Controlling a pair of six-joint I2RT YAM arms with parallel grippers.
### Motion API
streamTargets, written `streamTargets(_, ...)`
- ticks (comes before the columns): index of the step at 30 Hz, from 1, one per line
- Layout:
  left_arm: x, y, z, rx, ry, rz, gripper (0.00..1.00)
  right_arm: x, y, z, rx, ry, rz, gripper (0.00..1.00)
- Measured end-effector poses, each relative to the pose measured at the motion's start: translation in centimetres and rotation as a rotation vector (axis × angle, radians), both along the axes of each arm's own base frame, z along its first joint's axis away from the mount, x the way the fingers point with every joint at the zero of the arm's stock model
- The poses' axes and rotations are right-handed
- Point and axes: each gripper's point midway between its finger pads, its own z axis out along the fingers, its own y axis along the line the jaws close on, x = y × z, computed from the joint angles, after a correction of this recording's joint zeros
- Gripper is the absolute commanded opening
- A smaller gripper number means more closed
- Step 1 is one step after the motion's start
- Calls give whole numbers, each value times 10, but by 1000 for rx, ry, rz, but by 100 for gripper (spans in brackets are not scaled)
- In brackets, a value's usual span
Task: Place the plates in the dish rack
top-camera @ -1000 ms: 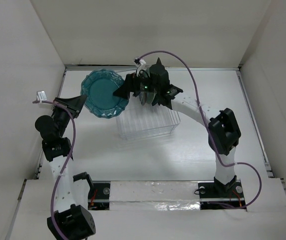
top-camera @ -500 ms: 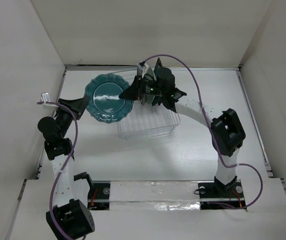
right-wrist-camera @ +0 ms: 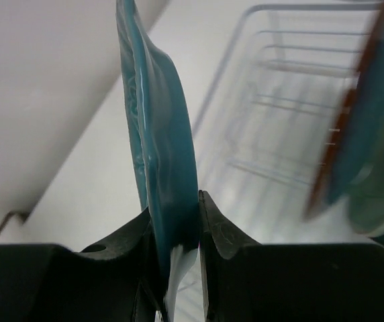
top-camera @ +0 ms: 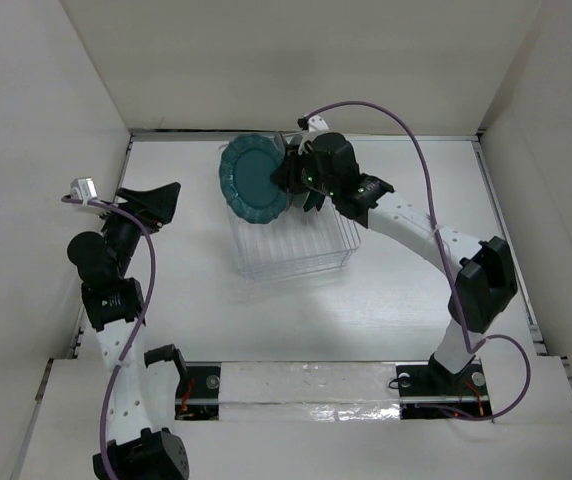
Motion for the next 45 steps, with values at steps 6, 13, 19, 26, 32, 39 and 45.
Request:
streamTargets(6,0,-25,-13,81,22,-71,54,28,-37,-2,-234,-81,-279,0)
streamTargets(13,-5,-62,-38,190,64,-191,21,56,-46,21,-361,-195,-467,0)
streamTargets(19,-12,-85,-49,253,90,-272,2,80,-39,21,-465,-251,-557,0)
streamTargets(26,-22,-99,-46,347,89,-277,4,98,-29,-7,-566,-246,-578,0)
streamTargets(32,-27,-98,-38,392,61,-244,14,104,-24,-35,-622,-221,-569,0)
streamTargets(39,-27,-99,-45,411,86,-243,23,102,-19,-47,-611,-190,-563,0)
streamTargets(45,-26,-98,-46,416,86,-239,36,103,-16,-57,-573,-164,-577,0)
